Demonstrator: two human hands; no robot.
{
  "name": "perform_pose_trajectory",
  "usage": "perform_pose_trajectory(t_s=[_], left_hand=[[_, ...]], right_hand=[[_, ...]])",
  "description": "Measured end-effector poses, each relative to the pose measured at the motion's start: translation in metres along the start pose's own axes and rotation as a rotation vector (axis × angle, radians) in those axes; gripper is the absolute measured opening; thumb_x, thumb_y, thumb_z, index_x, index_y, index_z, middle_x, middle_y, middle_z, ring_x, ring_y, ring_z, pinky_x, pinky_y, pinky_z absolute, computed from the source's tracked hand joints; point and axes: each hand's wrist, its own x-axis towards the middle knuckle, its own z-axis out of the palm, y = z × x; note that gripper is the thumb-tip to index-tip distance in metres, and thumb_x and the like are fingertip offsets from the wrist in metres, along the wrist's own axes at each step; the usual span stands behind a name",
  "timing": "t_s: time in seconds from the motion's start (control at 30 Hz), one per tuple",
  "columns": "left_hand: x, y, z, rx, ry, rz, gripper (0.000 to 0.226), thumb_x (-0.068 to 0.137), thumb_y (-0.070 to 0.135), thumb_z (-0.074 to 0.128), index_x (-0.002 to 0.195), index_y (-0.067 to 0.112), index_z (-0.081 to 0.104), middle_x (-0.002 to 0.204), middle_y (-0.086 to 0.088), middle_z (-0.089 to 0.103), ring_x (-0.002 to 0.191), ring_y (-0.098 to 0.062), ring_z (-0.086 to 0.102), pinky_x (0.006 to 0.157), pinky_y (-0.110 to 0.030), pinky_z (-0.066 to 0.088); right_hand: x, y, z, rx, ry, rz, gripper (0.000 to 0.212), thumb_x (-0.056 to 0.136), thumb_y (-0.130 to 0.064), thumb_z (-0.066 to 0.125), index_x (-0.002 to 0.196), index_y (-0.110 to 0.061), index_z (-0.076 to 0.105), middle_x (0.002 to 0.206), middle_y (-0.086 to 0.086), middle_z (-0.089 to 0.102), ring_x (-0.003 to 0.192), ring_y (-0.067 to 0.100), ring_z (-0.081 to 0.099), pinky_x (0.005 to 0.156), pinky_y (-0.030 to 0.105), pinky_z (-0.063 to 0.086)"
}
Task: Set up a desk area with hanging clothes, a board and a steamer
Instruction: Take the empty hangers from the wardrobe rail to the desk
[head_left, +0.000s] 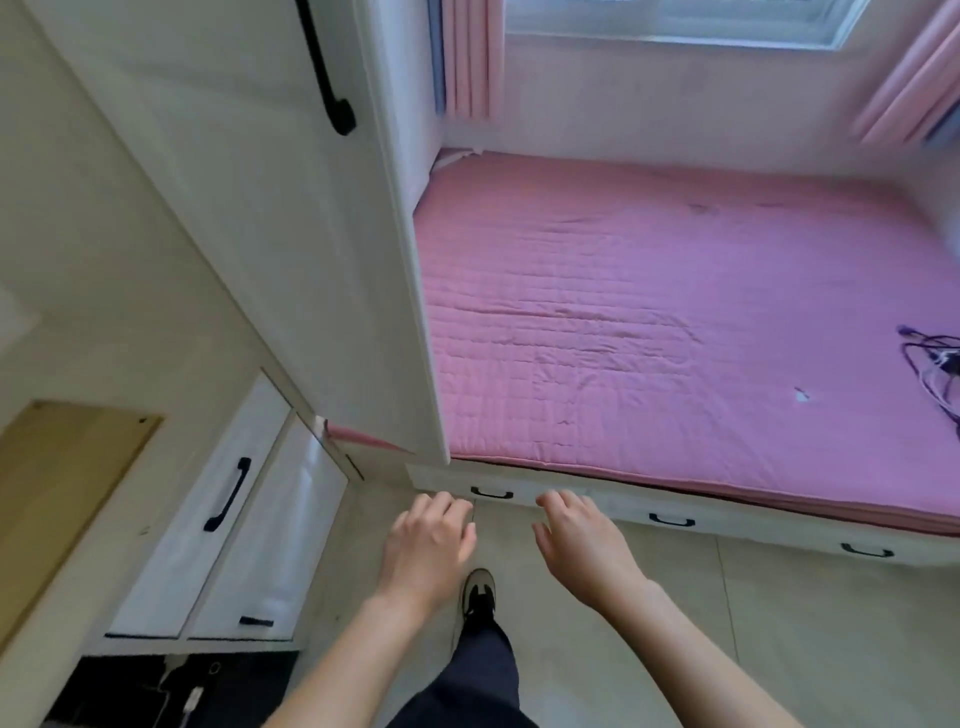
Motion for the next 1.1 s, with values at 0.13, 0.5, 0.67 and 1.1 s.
perform_pose_trajectory(t_s=[0.13,0.5,0.67,1.1], left_hand=[[0.049,0.012,0.009,-0.032,-0.058,0.006,0.029,0.096,0.035,0.041,0.117,0.028,0.059,0.112,0.013,0.061,0.103,-0.011,0.053,0.083,-0.027,0.046],[0.203,0.033,0.013,-0.135,-0.169,-0.003,0.025,0.094,0.028,0.044,0.111,0.024,0.062,0.11,0.009,0.066,0.101,-0.011,0.058,0.081,-0.033,0.051],[0.263,0.026,0.014,-0.065,-0.199,-0.057,0.028,0.095,0.029,0.042,0.113,0.021,0.061,0.112,0.003,0.064,0.105,-0.018,0.056,0.079,-0.034,0.046],[0.35,0.008,-0.025,0.051,0.014,-0.411,0.033,0.098,0.032,0.038,0.123,0.017,0.054,0.113,-0.002,0.062,0.1,-0.022,0.055,0.076,-0.033,0.044]], right_hand=[[0.029,0.027,-0.014,0.027,-0.027,0.048,0.03,0.099,-0.031,0.037,0.121,-0.014,0.049,0.12,0.004,0.055,0.11,0.026,0.049,0.089,0.037,0.045],[0.161,0.083,-0.068,0.002,-0.114,0.024,0.032,0.099,-0.03,0.036,0.126,-0.015,0.046,0.125,0.007,0.053,0.112,0.03,0.049,0.089,0.041,0.045],[0.22,0.095,-0.085,-0.041,-0.129,-0.033,0.033,0.1,-0.029,0.036,0.128,-0.013,0.045,0.126,0.009,0.053,0.112,0.031,0.049,0.089,0.042,0.046],[0.365,0.099,-0.143,-0.15,-0.186,-0.492,0.032,0.101,-0.028,0.038,0.127,-0.011,0.045,0.125,0.01,0.055,0.114,0.031,0.049,0.086,0.042,0.049]])
